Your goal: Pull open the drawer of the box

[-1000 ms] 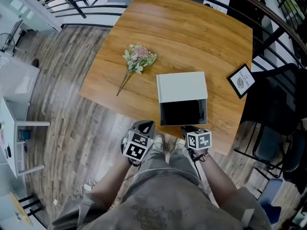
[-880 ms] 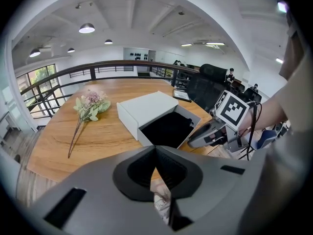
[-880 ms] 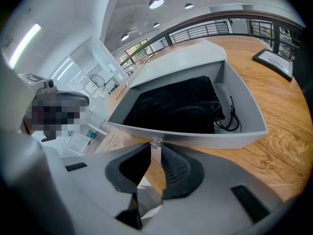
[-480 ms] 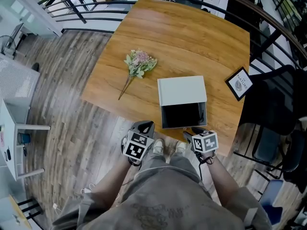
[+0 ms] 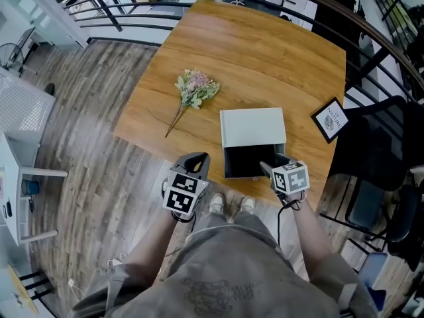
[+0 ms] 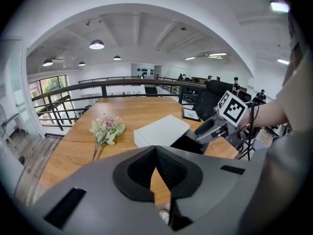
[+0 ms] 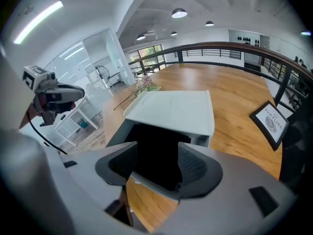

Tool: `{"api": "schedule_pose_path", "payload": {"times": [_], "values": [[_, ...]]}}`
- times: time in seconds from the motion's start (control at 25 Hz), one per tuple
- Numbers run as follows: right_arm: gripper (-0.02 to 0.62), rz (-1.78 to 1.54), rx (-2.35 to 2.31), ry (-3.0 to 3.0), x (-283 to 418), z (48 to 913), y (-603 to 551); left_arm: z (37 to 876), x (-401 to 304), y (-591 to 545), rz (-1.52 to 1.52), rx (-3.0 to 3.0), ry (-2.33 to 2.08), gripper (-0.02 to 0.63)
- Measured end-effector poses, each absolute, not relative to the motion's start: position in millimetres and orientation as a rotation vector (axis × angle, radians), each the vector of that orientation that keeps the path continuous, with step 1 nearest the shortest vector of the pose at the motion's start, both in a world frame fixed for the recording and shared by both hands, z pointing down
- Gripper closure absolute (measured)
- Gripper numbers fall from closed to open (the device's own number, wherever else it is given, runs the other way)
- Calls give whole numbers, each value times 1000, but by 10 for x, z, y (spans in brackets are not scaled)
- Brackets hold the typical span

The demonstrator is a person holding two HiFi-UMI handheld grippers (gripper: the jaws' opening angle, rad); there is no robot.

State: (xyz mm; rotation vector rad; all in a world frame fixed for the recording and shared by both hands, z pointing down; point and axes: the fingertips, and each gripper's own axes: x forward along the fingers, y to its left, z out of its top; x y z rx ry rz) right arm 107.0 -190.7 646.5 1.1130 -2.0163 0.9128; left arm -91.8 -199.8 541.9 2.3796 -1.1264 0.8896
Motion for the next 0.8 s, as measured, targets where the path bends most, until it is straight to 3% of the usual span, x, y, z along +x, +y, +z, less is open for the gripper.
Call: {"api": "schedule_pose_path", "payload": {"times": [0.8], "values": [[336, 961, 1163, -2009, 1174, 6482, -2073, 5477, -964, -2130, 911, 2358, -1164, 591]]}}
